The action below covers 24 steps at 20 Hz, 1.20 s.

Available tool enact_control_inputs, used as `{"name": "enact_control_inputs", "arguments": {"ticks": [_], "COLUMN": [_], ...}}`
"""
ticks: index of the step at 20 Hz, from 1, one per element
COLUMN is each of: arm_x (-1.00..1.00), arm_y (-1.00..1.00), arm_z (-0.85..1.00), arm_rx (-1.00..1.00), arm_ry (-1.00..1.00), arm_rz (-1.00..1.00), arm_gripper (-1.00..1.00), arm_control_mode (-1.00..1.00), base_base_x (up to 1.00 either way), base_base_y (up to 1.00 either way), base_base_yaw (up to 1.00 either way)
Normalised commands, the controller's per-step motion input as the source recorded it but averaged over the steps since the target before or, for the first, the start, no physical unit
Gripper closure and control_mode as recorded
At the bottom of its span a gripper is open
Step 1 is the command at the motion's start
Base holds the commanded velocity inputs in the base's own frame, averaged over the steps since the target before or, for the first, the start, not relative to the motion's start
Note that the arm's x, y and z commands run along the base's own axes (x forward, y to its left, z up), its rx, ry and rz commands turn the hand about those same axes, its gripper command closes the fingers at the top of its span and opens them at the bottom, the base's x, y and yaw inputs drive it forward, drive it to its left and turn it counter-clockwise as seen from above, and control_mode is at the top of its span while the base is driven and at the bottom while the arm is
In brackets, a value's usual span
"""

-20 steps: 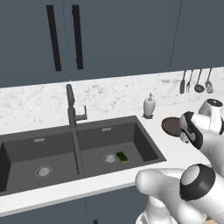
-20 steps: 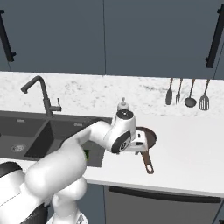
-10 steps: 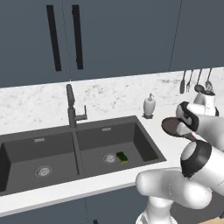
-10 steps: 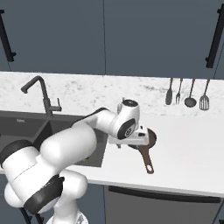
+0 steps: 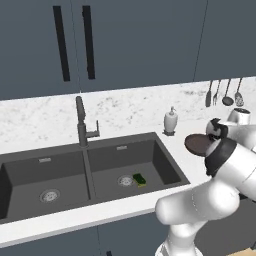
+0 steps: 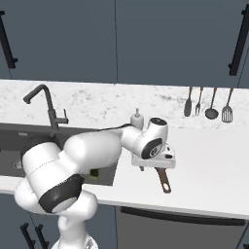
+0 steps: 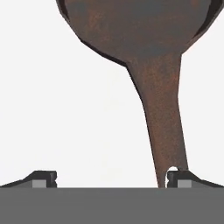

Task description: Pick the pan and sponge and place them into the sink. Then turn on the water.

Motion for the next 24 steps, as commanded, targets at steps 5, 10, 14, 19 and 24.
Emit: {"name": "enact_control_inputs", "arguments": {"ticks": [5,10,14,19,24], "arm_x": [0.23,0.28,0.20,0.01,0.00], "arm_y": [-0.52,-0.32,-0.01,0.00,0.00], "arm_z": [-0.02,-0.14,-0.29,-0.32,-0.15], "arm_rx": [0.04,0.00,0.00,0.00,0.00], "arm_ry": [0.05,0.02,0.00,0.00,0.00], "arm_rz": [0.00,0.02,0.05,0.06,0.06], "arm_gripper": [-1.00,-1.00,-1.00,-1.00,-1.00], "arm_control_mode": [-1.00,-1.00,-1.00,-1.00,-1.00], "base_base_x": [0.00,0.00,0.00,0.00,0.00], "base_base_y": [0.00,0.00,0.00,0.00,0.00], "base_base_yaw": [0.00,0.00,0.00,0.00,0.00]}}
